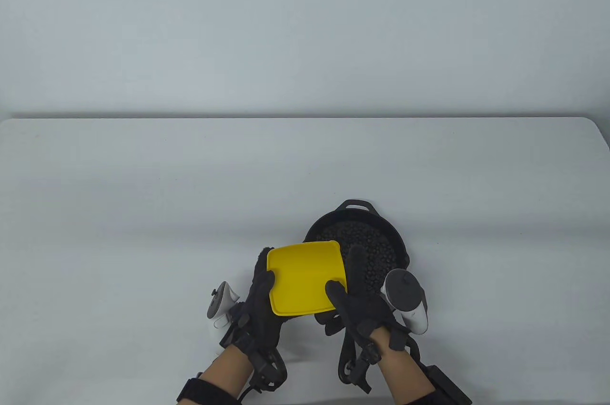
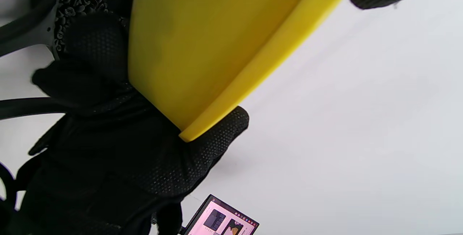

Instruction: Sprinkle coffee beans onto the frying pan

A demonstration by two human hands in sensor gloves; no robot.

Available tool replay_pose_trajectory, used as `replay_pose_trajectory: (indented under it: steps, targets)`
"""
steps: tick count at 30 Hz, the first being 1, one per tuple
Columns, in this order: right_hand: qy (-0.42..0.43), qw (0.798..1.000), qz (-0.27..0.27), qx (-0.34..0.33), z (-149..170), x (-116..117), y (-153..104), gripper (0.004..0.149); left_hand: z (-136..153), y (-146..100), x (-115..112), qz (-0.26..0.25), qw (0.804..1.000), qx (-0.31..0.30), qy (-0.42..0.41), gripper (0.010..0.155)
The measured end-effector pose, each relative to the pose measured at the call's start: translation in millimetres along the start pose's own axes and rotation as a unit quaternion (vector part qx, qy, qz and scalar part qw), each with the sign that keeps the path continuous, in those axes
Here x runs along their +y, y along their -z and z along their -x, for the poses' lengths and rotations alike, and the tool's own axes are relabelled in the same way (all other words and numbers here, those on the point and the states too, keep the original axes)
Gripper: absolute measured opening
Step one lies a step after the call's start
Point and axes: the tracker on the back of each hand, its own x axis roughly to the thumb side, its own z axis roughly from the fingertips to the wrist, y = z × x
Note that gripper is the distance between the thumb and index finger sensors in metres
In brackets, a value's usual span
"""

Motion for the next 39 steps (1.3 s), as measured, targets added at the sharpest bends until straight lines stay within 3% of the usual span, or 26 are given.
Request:
replay_pose_trajectory:
  steps: [8, 12, 15, 19, 23, 24, 25, 28, 29, 30, 32, 34, 36, 39]
  targets:
    - [0.029, 0.999, 0.034, -0.023, 4, -10, -4, 0.08, -5, -1, -5, 0.001, 0.994, 0.027, 0.11, 0.1]
    - [-0.024, 0.999, 0.041, -0.018, 4, -13, -7, 0.08, -5, 1, -9, 0.023, 0.981, 0.055, 0.184, 0.1]
    - [-0.026, 0.999, 0.035, -0.008, 8, -11, -7, 0.079, -7, -3, -8, -0.033, 0.966, 0.087, 0.24, 0.09]
    - [-0.022, 0.999, 0.026, -0.002, 11, -12, -5, 0.081, -12, -6, -9, -0.065, 0.955, 0.088, 0.275, 0.083]
    - [-0.135, 0.989, 0.053, -0.013, -1, -19, -8, 0.087, -16, -8, -4, -0.085, 0.958, 0.075, 0.265, 0.083]
    - [-0.181, 0.981, 0.067, -0.022, -6, -22, -9, 0.089, -17, -9, -2, -0.095, 0.958, 0.073, 0.261, 0.083]
    - [-0.265, 0.959, 0.094, -0.033, -16, -28, -12, 0.091, -20, -10, 2, -0.112, 0.958, 0.066, 0.255, 0.083]
    - [-0.476, 0.862, 0.167, -0.041, -37, -42, -23, 0.091, -34, -17, 16, -0.154, 0.947, 0.049, 0.276, 0.081]
    - [-0.552, 0.815, 0.171, -0.032, -42, -47, -26, 0.09, -41, -21, 22, -0.176, 0.938, 0.047, 0.295, 0.081]
    - [-0.604, 0.784, 0.145, -0.005, -45, -50, -28, 0.09, -46, -25, 28, -0.196, 0.929, 0.046, 0.311, 0.08]
    - [-0.657, 0.745, 0.093, 0.068, -46, -56, -28, 0.09, -55, -32, 38, -0.233, 0.918, 0.053, 0.316, 0.08]
    - [-0.676, 0.716, 0.06, 0.163, -39, -63, -29, 0.092, -59, -39, 49, -0.259, 0.915, 0.066, 0.301, 0.08]
    - [-0.666, 0.701, 0.01, 0.254, -25, -71, -30, 0.093, -62, -45, 59, -0.281, 0.911, 0.077, 0.293, 0.079]
    - [-0.624, 0.73, 0.005, 0.281, -6, -79, -31, 0.09, -65, -52, 70, -0.315, 0.895, 0.099, 0.302, 0.079]
